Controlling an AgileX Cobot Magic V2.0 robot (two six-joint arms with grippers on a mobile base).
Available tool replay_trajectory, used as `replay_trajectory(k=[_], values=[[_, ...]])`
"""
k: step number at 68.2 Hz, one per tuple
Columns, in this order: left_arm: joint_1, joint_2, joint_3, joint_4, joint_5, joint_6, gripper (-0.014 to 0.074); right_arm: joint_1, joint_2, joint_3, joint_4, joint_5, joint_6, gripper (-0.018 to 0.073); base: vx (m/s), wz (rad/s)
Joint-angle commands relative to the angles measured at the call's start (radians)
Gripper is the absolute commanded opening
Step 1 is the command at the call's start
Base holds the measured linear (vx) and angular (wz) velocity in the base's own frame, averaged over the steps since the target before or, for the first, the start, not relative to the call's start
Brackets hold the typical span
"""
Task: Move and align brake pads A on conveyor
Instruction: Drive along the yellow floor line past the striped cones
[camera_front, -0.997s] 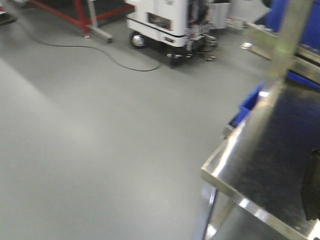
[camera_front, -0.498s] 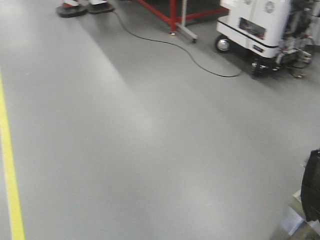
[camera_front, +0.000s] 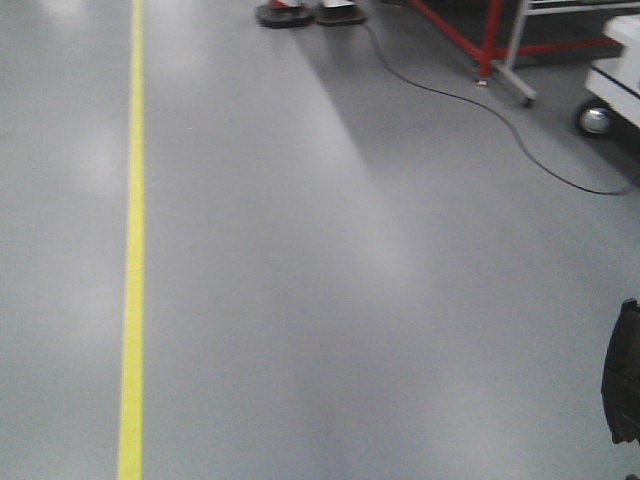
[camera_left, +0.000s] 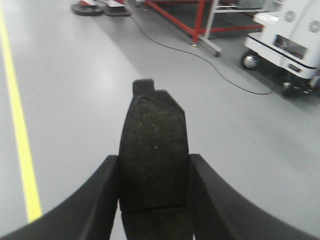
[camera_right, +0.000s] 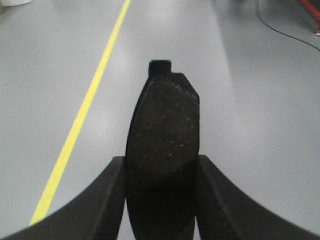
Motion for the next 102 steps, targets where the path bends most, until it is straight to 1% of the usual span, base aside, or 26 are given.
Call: replay_trajectory(k=[1, 24, 43, 71, 102], values=[[-0.001, 0.011, -0.027, 0.011, -0.095, -0.001, -0.0006, -0.001, 0.005, -0.031, -0.01, -0.091, -0.003, 0.0014, 0.16, 0.61], [-0.001, 0.011, -0.027, 0.011, -0.095, -0.001, -0.0006, -0.001, 0.005, -0.031, -0.01, -0.091, -0.003, 0.0014, 0.16, 0.57], [-0.001, 0.011, -0.027, 0.011, -0.094, -0.001, -0.0006, -0.001, 0.005, -0.031, -0.01, -0.09, -0.003, 0.0014, 0.17, 0.32], [-0.001, 0.011, -0.027, 0.011, -0.093, -0.001, -0.0006, -0.001, 0.005, -0.031, -0.01, -0.087, -0.003, 0.0014, 0.28, 0.04], [-0.001, 0.011, -0.027, 0.011, -0.093, -0.001, -0.0006, -0.001, 0.005, -0.031, -0.01, -0.086, -0.003, 0.0014, 0.44, -0.07]])
